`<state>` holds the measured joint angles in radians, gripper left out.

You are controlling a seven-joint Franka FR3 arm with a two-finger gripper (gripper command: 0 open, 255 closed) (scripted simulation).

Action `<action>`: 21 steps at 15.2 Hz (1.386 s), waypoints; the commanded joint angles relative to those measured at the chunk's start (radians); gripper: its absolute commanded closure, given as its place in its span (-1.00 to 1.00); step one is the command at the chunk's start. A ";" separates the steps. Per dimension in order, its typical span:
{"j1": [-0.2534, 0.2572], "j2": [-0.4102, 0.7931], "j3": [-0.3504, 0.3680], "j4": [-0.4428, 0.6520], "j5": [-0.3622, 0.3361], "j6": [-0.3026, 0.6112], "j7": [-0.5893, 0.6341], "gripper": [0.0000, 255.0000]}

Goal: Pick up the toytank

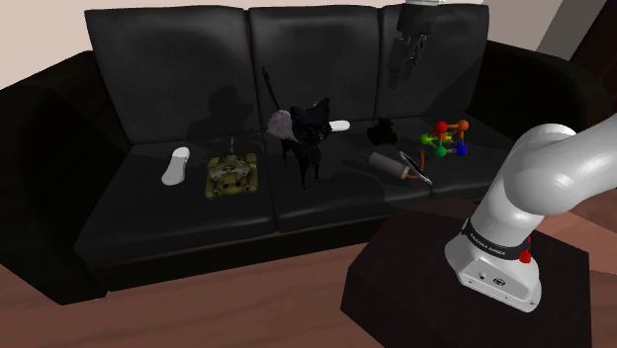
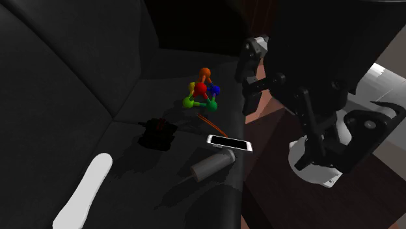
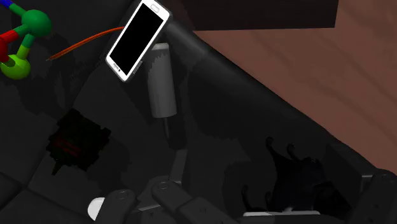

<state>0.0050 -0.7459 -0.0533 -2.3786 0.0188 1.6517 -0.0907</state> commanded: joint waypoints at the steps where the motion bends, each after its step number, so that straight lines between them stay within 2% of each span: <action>1: 0.000 0.000 0.000 0.000 0.000 0.000 0.000 -1.00; 11: -0.064 0.243 -0.127 -0.002 -0.112 0.193 -0.138 -1.00; 21: -0.117 0.560 -0.242 0.106 -0.164 0.365 -0.268 -1.00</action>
<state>-0.1085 -0.2222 -0.2870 -2.2884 -0.1445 1.9996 -0.3483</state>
